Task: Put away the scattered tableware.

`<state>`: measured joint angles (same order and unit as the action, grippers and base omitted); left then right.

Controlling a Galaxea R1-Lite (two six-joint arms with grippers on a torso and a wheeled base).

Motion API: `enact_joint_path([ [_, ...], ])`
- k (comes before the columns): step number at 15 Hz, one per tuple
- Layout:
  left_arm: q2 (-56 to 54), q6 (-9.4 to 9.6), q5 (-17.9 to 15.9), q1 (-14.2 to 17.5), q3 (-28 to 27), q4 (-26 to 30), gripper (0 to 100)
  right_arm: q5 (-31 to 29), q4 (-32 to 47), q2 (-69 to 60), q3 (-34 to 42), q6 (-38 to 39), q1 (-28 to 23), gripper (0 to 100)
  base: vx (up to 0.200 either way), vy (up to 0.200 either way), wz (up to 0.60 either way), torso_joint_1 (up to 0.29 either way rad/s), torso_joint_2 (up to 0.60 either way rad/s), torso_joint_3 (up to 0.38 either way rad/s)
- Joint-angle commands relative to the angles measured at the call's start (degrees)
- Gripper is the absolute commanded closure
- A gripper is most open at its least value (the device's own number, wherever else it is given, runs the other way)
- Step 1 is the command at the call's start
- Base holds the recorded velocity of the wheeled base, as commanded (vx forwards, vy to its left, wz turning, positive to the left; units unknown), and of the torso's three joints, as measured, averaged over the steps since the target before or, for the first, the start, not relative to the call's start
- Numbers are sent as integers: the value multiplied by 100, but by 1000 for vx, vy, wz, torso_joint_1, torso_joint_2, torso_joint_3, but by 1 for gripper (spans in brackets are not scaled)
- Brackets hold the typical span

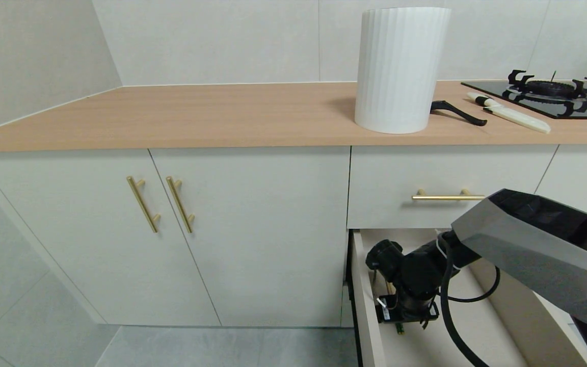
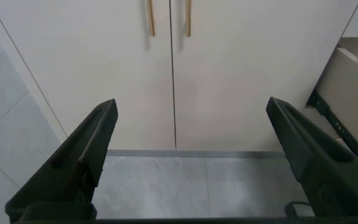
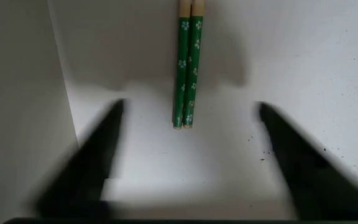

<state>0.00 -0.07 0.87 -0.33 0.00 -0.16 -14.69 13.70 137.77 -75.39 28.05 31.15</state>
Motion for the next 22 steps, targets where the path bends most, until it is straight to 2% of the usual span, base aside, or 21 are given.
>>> enact_joint_path([
  [1, 0, -1, 1, -2, 0, -2, 0, 1, 10, -74, 15, -1, 5, 0, 0, 0, 0, 0, 0, 0],
  [3, 0, -1, 1, -2, 0, -2, 0, -157, 45, -391, 68, 7, 5, 0, 0, 0, 0, 0, 0, 0],
  [8, 0, -1, 1, 7, 0, -2, 0, -210, 36, -2114, 639, -45, -3, 0, 0, 0, 0, 0, 0, 0],
  [12, 0, -1, 1, 7, 0, -2, 0, -245, 45, -3397, 762, -177, -100, 0, 0, 0, 0, 0, 0, 0],
  [18, 0, -1, 1, -2, 0, -2, 0, -236, 18, -4539, 877, -731, -636, 0, 0, 0, 0, 0, 0, 0],
  [22, 0, -1, 1, -2, 0, -2, 0, -227, -8, -4724, 859, -871, -961, 0, 0, 0, 0, 4, -18, -7],
])
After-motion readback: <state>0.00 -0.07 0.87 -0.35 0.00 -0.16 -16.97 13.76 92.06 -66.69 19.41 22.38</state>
